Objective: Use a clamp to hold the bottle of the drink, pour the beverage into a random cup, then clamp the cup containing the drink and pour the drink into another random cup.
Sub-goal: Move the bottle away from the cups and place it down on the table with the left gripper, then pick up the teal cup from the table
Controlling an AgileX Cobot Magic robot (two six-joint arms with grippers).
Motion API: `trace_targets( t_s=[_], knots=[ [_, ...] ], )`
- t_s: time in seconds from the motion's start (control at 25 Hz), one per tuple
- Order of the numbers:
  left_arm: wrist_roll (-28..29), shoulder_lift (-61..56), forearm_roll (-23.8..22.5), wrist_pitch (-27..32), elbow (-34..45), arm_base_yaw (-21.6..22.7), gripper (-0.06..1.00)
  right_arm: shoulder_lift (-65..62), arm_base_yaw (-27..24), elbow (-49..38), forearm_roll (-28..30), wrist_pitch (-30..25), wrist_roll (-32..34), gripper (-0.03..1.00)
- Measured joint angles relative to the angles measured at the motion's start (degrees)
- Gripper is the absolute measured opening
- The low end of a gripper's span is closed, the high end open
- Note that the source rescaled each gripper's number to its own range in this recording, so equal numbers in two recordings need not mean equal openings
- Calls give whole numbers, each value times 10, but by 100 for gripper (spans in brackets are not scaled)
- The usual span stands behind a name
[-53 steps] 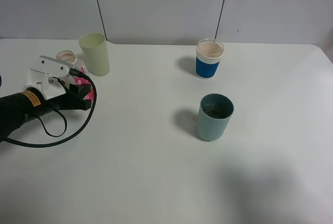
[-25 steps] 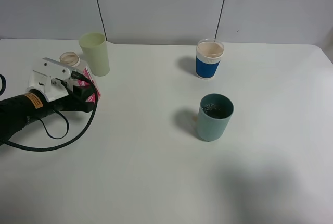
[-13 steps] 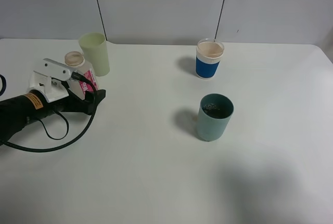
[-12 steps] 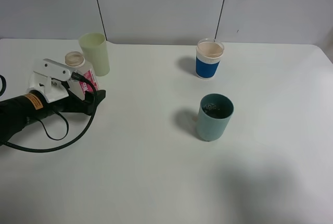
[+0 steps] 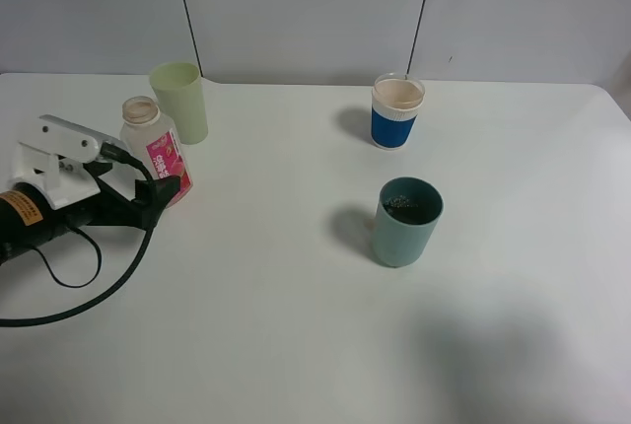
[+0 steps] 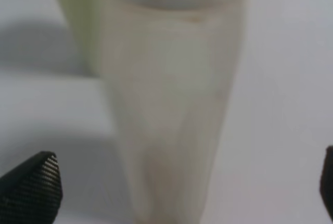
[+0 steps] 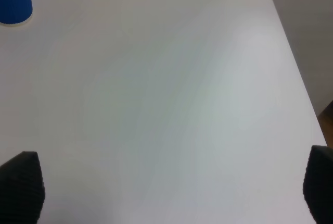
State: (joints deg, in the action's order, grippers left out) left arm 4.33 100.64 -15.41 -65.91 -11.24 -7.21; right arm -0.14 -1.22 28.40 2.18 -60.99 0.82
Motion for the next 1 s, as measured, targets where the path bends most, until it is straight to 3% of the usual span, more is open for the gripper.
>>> trace_targets(
  t_s=[0.16, 0.36, 0.64, 0.8, 1.0],
  knots=[
    [0, -56, 27, 6, 29, 0, 100, 0, 0, 0, 0, 0, 0, 100],
    [0, -190, 60, 72, 41, 0, 100, 0, 0, 0, 0, 0, 0, 100],
    [2, -390, 100, 245, 31, 0, 100, 0, 0, 0, 0, 0, 0, 100],
    [2, -470, 102, 312, 4, 0, 100, 0, 0, 0, 0, 0, 0, 100],
    [2, -571, 97, 519, -84, 0, 100, 0, 0, 0, 0, 0, 0, 100]
  ],
)
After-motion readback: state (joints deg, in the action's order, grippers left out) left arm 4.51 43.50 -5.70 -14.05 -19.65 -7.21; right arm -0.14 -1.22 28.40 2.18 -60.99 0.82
